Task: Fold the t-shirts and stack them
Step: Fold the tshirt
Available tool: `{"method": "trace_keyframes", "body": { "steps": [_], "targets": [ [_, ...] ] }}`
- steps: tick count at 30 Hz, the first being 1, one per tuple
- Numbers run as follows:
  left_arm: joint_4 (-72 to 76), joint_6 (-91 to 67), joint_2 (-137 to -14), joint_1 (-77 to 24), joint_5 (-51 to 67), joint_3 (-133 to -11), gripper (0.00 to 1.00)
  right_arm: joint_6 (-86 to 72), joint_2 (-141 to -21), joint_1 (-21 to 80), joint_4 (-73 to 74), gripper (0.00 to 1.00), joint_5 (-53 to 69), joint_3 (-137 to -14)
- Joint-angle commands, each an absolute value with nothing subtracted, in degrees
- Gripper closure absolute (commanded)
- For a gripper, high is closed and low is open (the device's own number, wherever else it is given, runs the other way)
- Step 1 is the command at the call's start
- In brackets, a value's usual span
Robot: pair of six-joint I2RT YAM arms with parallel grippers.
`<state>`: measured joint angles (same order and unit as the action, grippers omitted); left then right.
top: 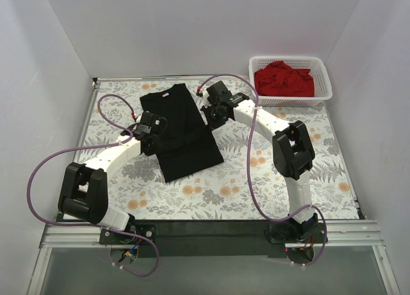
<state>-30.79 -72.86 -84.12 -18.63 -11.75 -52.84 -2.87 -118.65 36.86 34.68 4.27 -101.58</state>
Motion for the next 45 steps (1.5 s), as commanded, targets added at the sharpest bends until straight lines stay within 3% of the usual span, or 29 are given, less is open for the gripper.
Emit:
{"method": "trace_keyframes", "body": {
  "steps": [1, 31, 41, 43, 45],
  "targets": [
    [-29.80, -73.39, -83.85, -17.67, -14.77, -51.77, 1.00, -1.93, -119.44, 36.47, 31.38, 0.99, 4.92, -103.62],
    [-23.64, -68.64, -88.42, -14.15, -8.35, -54.49, 0.98, -7.64, -121.46, 35.68, 25.75, 0.98, -1.14, -99.67],
    [-24.52, -68.46, -91.67, -13.89, -9.84, -55.28, 0.97, -9.14, -122.96, 35.51, 24.79, 0.93, -0.79, -98.96],
    [-24.35, -68.64, -91.50, -13.71, -9.67, -55.28, 0.88, -9.49, -123.22, 35.42, 24.79, 0.88, -0.88, -99.05],
    [-23.64, -68.20, -91.23, -13.62, -9.32, -55.28, 0.73, -10.80, -122.70, 35.42, 24.87, 0.81, -1.23, -98.88]
  ]
}}
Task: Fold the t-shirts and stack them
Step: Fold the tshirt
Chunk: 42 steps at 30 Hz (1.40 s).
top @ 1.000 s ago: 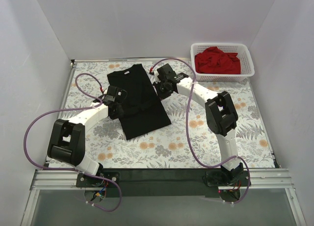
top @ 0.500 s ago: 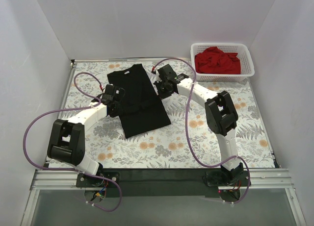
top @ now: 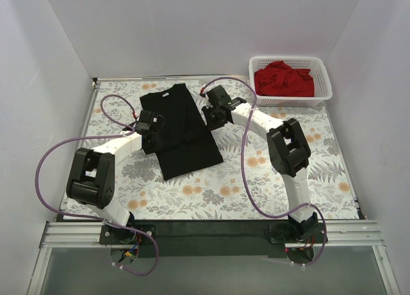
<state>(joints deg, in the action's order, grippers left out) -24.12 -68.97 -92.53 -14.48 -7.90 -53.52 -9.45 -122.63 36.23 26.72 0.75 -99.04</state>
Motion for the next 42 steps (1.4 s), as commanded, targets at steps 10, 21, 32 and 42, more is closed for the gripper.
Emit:
{"method": "trace_keyframes", "body": {
  "steps": [10, 21, 32, 42],
  "targets": [
    [-23.81, -70.66, -78.94, -16.25, -6.95, -51.86, 0.27, -16.60, -111.37, 37.09, 16.19, 0.54, 5.35, -86.50],
    [-25.05, -76.64, -81.20, -25.49, 1.83, -46.76, 0.46, -22.67, -115.21, 38.76, 6.33, 0.66, 17.57, -82.79],
    [-27.16, -76.20, -88.41, -25.66, 4.66, -46.93, 0.54, -23.03, -121.46, 38.85, 3.69, 0.71, 20.66, -85.43],
    [-28.13, -75.32, -88.86, -25.58, 4.57, -46.32, 0.54, -23.11, -128.66, 36.92, 3.78, 0.71, 20.30, -99.74]
  ]
}}
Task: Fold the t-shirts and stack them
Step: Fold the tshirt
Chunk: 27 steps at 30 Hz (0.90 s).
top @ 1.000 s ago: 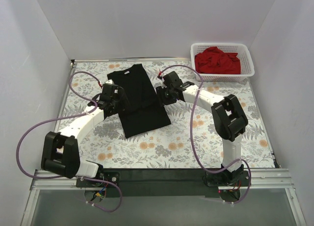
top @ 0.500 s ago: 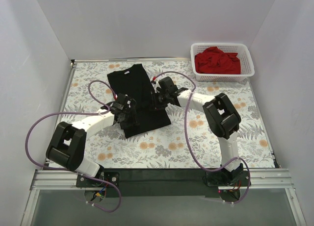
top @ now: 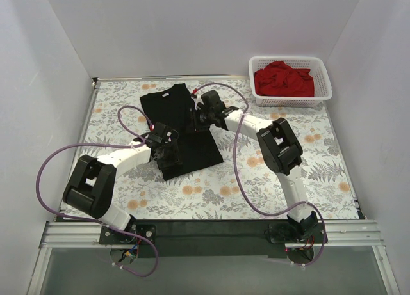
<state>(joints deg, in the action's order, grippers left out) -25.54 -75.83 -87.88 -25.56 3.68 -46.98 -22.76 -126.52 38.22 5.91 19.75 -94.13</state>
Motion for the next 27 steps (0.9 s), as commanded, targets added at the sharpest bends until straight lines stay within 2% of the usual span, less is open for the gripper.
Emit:
{"method": "trace_keyframes", "body": {
  "steps": [1, 5, 8, 18, 22, 27],
  "targets": [
    [-28.13, -75.32, -88.77, -25.58, 4.66, -46.32, 0.54, -23.20, -129.63, 36.39, 3.78, 0.71, 20.30, -101.58],
    [-28.12, -75.32, -88.07, -25.66, 4.04, -46.58, 0.54, -22.76, -134.11, 34.28, 3.78, 0.71, 22.31, -111.86],
    [-28.74, -75.59, -87.37, -25.58, 2.03, -48.07, 0.54, -22.06, -133.60, 32.44, 3.87, 0.70, 24.34, -113.29],
    [-31.73, -72.17, -91.84, -20.84, -2.72, -59.67, 0.57, -16.44, -110.67, 30.32, 3.60, 0.68, 22.77, -89.84],
    [-32.87, -70.32, -98.59, -18.28, -4.04, -65.03, 0.57, -15.21, -103.20, 30.24, 2.90, 0.68, 21.45, -79.49],
    [-34.63, -69.26, -105.11, -16.61, -8.06, -74.68, 0.58, -14.94, -96.60, 30.15, 2.29, 0.68, 22.41, -72.87]
  ]
}}
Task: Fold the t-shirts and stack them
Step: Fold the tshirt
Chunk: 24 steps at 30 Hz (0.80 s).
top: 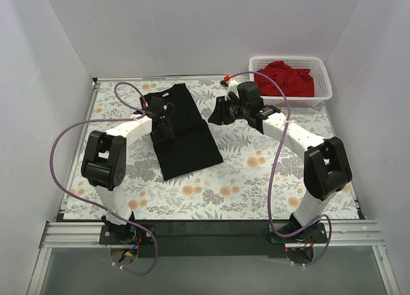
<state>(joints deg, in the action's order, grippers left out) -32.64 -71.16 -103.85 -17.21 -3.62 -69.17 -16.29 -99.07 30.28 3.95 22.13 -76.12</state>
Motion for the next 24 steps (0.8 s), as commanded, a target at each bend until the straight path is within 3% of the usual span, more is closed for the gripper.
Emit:
{"method": "trace_keyframes", "body": {
  "steps": [1, 6, 12, 21, 24],
  "targets": [
    [-35.06, -68.74, -105.73, -16.44, -9.39, -76.10, 0.58, -14.94, -95.98, 30.23, 2.11, 0.68, 22.67, -71.99],
    [-35.16, -67.24, -107.75, -14.94, -17.73, -84.62, 0.58, -14.85, -92.55, 30.15, 1.15, 0.68, 23.55, -66.28],
    [-37.44, -69.77, -109.52, -13.45, -16.71, -86.23, 0.58, -16.96, -92.02, 30.23, -1.67, 0.67, 29.25, -61.97],
    [-29.10, -81.03, -83.25, -17.13, 8.77, -54.86, 0.57, -22.67, -97.38, 30.41, -9.66, 0.68, 42.79, -57.57],
    [-26.73, -83.67, -79.64, -17.93, 13.35, -47.21, 0.62, -23.03, -101.50, 30.32, -11.86, 0.69, 46.48, -58.36]
  ]
}}
